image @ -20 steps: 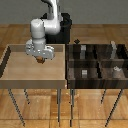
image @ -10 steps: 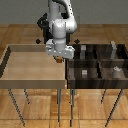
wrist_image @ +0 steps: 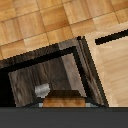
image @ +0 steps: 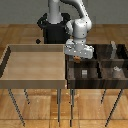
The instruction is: Place the loaf of bread into the appropriate compartment.
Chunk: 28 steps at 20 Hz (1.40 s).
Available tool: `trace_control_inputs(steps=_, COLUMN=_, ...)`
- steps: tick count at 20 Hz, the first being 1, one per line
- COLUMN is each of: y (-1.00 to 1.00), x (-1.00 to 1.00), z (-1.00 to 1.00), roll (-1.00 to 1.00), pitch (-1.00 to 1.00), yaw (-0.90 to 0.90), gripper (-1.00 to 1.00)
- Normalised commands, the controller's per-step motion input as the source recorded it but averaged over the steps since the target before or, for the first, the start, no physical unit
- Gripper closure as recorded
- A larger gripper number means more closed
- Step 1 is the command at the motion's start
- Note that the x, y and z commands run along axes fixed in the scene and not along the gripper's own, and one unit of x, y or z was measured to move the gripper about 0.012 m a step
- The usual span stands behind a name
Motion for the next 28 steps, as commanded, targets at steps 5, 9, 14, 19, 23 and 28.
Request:
trace_control_inputs(steps=5, y=0.4, x=0.0, z=-0.5, roll=0.0, pitch=0.0, yaw=0.0, gripper=1.0)
trace_control_inputs(steps=9, y=0.0, x=0.0, z=-1.0, roll=0.0, pitch=0.0, yaw=0.0, gripper=1.0)
trace_control_inputs(steps=14, y=0.0, x=0.0, z=-0.6, roll=0.0, pitch=0.0, yaw=0.0, gripper=-1.0)
trace_control_inputs(steps=19, y=0.0, x=0.0, z=0.0, roll=0.0, pitch=0.0, yaw=0.0, gripper=-1.0)
trace_control_inputs(steps=23, y=0.0, x=0.0, z=0.0, roll=0.0, pitch=0.0, yaw=0.0, gripper=-1.0)
trace_control_inputs(steps=28, y=0.0, x=0.0, z=0.0, roll=0.0, pitch=0.0, yaw=0.0, gripper=-1.0)
